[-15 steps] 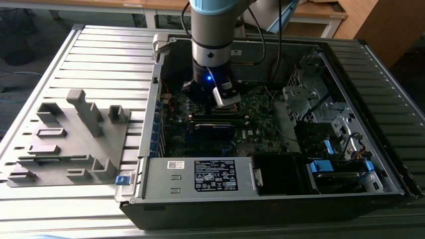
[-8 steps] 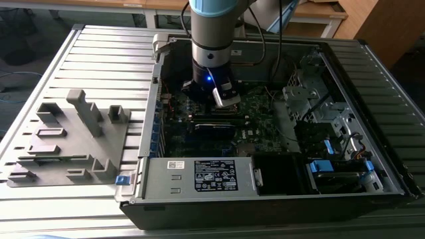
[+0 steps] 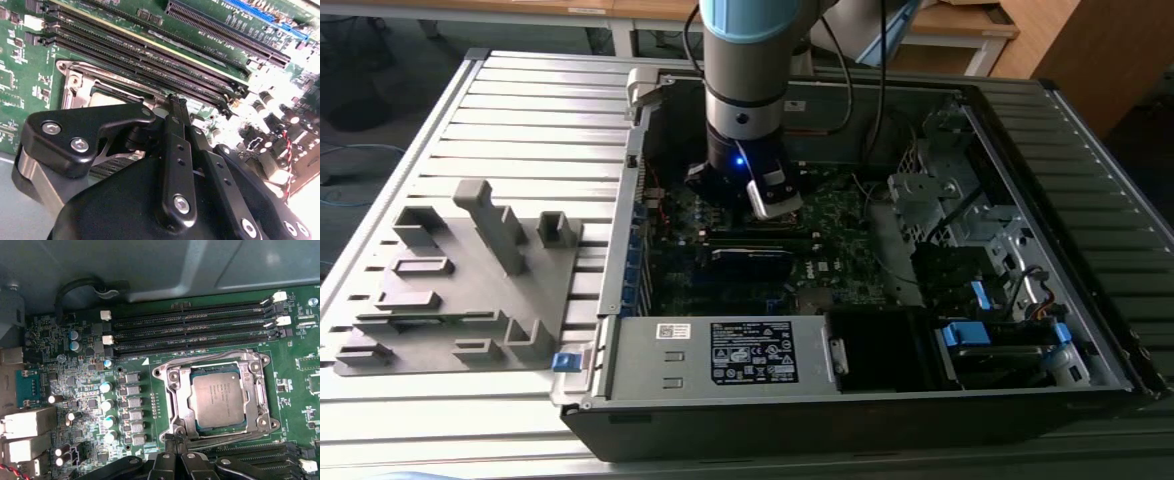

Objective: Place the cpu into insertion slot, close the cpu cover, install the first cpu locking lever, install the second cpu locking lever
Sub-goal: 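Install the second cpu locking lever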

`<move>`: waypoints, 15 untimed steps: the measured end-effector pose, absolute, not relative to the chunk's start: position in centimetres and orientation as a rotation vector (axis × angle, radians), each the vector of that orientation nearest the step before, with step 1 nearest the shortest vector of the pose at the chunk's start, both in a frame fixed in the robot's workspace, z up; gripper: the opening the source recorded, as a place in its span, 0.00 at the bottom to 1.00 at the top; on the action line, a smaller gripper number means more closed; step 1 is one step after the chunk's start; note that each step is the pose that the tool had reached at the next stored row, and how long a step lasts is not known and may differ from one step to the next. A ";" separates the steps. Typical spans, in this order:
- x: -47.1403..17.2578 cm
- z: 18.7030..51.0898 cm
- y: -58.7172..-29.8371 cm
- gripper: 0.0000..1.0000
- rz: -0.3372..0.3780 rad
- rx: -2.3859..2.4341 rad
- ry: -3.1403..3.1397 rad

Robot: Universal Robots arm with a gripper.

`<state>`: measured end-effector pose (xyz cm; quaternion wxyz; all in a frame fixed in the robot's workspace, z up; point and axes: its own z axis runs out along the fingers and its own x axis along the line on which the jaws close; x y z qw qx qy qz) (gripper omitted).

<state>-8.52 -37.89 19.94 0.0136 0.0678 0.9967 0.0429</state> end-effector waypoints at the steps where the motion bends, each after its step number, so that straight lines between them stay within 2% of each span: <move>1: -8.5 19.9 -37.9 0.11 0.135 0.211 3.105; 15: -9.0 19.5 -38.1 0.11 0.165 0.212 3.104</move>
